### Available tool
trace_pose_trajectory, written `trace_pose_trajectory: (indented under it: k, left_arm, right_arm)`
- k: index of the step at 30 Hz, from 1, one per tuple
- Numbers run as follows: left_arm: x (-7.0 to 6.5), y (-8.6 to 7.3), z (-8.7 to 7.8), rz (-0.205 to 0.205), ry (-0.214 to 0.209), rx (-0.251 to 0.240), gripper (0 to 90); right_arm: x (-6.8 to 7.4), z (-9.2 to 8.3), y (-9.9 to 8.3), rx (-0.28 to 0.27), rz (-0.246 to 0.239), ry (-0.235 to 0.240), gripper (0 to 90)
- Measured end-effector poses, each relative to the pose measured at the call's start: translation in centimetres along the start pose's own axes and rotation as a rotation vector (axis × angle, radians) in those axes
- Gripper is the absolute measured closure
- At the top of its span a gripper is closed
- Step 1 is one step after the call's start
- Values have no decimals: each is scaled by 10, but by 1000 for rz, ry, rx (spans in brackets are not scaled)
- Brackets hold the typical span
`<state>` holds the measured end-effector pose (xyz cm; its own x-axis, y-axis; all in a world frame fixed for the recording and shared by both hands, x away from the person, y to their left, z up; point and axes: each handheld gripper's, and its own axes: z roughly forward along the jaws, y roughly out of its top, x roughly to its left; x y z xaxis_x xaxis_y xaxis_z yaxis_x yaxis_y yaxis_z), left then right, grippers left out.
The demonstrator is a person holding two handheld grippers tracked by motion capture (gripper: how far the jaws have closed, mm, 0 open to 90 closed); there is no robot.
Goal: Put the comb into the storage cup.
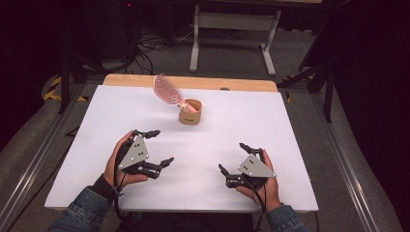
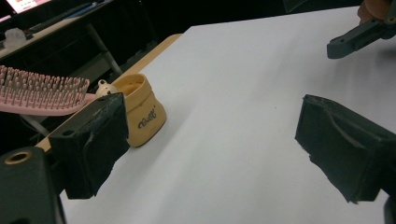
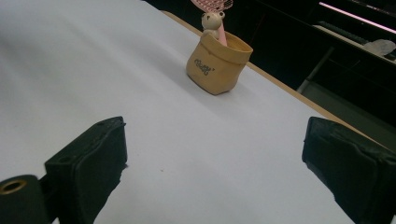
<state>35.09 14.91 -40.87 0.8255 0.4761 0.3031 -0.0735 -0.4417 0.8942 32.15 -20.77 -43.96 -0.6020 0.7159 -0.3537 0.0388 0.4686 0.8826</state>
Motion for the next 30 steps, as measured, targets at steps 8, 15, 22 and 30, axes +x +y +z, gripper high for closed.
trace_pose_trajectory:
  k: [8,15,22,30]
  left_arm:
    - [-3,-3,-3,23,2,8,106]
    - [-7,-5,-4,29,-2,19,105]
    - [-7,-10,-9,31,13,34,105]
    - [-9,-15,-15,21,20,43,104]
  right_arm:
    - [0,-1,1,-3,-5,-1,70]
    - [0,-3,2,-7,-8,-1,70]
    - [0,-7,2,-7,-12,-5,69]
    - [-3,-14,0,-2,-14,-19,67]
